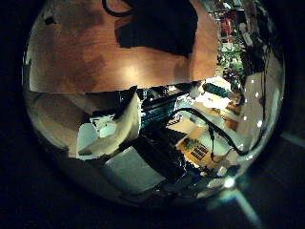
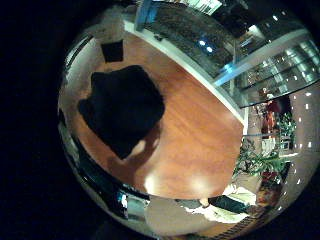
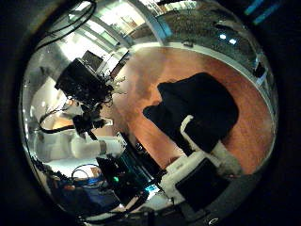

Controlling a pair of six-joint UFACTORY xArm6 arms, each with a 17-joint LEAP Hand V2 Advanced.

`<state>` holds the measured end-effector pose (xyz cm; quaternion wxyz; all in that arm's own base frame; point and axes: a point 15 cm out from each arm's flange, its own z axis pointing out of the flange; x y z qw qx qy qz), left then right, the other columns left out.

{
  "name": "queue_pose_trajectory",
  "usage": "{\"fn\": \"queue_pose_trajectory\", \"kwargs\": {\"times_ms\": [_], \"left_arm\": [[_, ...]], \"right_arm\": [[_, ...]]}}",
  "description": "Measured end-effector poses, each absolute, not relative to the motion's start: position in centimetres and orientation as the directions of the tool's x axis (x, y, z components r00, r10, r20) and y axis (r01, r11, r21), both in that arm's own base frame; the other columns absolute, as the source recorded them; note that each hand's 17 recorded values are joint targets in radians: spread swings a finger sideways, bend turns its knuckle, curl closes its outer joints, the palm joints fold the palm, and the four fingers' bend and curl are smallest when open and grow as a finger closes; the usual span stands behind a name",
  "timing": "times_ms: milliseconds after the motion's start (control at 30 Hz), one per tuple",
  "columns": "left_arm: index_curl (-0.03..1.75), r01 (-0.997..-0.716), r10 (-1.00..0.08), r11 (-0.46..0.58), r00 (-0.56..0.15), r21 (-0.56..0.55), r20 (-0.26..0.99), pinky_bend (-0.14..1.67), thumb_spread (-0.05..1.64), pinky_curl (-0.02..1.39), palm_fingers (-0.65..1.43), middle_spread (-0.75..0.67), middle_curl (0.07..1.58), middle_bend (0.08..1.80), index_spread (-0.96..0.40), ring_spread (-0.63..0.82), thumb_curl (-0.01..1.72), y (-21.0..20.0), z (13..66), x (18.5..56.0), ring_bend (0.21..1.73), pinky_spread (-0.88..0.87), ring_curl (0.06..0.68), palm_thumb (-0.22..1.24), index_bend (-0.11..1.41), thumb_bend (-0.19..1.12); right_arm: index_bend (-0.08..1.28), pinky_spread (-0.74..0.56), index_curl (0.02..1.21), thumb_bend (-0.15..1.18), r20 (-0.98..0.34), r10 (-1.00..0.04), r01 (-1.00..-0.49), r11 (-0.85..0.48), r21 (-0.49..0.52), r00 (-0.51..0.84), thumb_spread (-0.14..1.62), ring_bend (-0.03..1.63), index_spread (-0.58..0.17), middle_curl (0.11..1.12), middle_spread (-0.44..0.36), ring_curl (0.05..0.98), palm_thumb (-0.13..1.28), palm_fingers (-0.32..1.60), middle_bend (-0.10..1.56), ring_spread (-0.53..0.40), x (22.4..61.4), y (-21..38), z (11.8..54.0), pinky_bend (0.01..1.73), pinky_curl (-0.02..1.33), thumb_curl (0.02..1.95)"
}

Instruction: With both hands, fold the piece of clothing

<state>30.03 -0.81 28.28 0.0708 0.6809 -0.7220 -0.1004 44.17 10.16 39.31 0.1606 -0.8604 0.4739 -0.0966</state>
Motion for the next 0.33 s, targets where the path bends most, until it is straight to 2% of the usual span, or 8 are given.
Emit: {"fn": "queue_pose_trajectory", "kwargs": {"times_ms": [133, 333], "left_arm": [[0.45, -0.963, -0.998, 0.031, -0.045, 0.267, -0.048, 0.4, 1.15, 0.34, 0.3, 0.11, 0.32, 0.18, -0.1, 0.09, 0.32, -0.7, 29.3, 29.3, 0.7, 0.13, 0.21, 0.39, 0.2, -0.02], [0.45, -0.952, -0.997, 0.025, -0.047, 0.306, -0.067, 0.4, 1.15, 0.34, 0.3, 0.11, 0.32, 0.18, -0.1, 0.08, 0.32, 0.4, 29.9, 27.9, 0.7, 0.13, 0.208, 0.39, 0.19, -0.02]], "right_arm": [[0.2, -0.01, 0.41, -0.02, -0.021, -0.869, -0.835, -0.467, -0.291, 0.494, 1.14, 0.95, -0.433, 0.45, -0.194, 0.365, 0.83, 0.18, 0.37, -0.231, 42.3, 7.5, 38.3, 0.97, 0.57, 0.49], [0.21, 0.1, 0.41, -0.02, -0.13, -0.894, -0.903, -0.427, -0.035, 0.428, 1.16, 0.87, -0.411, 0.44, -0.127, 0.325, 0.77, 0.2, 0.42, -0.144, 36.4, 4.0, 35.1, 0.81, 0.5, 0.47]]}}
